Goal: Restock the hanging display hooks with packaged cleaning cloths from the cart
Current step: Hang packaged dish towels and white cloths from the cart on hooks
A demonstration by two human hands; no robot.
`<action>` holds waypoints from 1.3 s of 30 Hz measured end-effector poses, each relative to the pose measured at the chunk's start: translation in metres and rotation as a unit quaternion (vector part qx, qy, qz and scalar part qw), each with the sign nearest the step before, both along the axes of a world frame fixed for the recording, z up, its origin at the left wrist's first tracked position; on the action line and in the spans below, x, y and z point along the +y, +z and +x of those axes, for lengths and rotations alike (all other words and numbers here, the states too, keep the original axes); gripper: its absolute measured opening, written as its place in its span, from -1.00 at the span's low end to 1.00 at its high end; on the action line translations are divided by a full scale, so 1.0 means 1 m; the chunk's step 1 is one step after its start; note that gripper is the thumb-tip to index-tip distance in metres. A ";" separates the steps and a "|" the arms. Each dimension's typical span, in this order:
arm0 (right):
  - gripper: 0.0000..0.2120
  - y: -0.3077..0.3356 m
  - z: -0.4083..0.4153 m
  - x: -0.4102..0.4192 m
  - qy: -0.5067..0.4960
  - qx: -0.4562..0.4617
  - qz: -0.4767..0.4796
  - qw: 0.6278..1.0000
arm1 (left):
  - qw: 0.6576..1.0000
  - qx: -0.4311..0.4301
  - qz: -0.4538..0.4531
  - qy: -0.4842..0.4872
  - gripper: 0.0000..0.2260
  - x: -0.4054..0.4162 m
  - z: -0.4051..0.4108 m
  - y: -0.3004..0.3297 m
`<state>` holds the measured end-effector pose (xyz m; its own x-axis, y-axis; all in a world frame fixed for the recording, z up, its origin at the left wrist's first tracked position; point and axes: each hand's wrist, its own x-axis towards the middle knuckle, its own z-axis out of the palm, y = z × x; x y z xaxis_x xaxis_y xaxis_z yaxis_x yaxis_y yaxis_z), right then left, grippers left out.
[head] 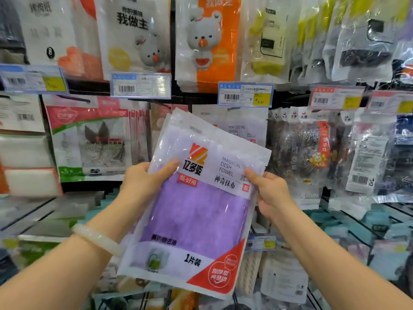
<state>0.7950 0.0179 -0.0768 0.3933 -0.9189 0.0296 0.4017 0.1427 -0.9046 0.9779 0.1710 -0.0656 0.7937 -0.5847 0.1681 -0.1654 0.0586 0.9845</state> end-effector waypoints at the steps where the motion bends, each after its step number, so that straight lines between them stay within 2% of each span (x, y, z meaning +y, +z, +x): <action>1: -0.92 0.001 0.000 -0.001 -0.001 -0.005 0.005 1.000 | 1.000 -0.002 0.000 0.002 -0.57 0.000 0.002 0.000; 3: -0.91 0.001 0.000 -0.003 -0.002 -0.004 -0.007 1.000 | 1.000 -0.001 -0.004 0.008 -0.65 0.001 0.006 0.000; 5: -0.80 0.002 -0.002 -0.005 -0.017 0.003 -0.057 0.998 | 1.000 0.003 -0.009 0.014 -0.68 0.003 0.009 -0.001; 7: -0.66 0.002 -0.005 -0.008 -0.058 0.036 -0.156 0.985 | 1.000 -0.003 0.002 0.026 -0.67 0.004 0.010 -0.002; 11: -0.38 0.012 -0.012 -0.008 -0.103 0.096 -0.343 0.929 | 0.999 -0.010 0.007 0.039 -0.63 0.003 0.010 0.002; 14: -0.46 0.026 -0.016 -0.007 -0.091 0.093 -0.391 0.911 | 0.998 -0.032 0.012 0.050 -0.63 -0.001 0.009 0.011; 20: -0.64 0.038 -0.021 -0.010 -0.121 0.057 -0.392 0.910 | 0.991 -0.109 0.052 0.064 -0.57 -0.007 0.005 0.019; 26: -0.61 0.054 -0.026 -0.014 -0.135 0.024 -0.381 0.914 | 0.980 -0.162 0.087 0.071 -0.45 -0.013 0.003 0.031; 31: -0.51 0.069 -0.027 -0.027 -0.122 0.072 -0.380 0.914 | 0.974 -0.176 0.128 0.062 -0.44 -0.020 0.001 0.044; 39: -0.52 0.066 -0.028 -0.040 -0.085 0.064 -0.328 0.939 | 0.966 -0.199 0.153 0.065 -0.45 -0.025 -0.003 0.047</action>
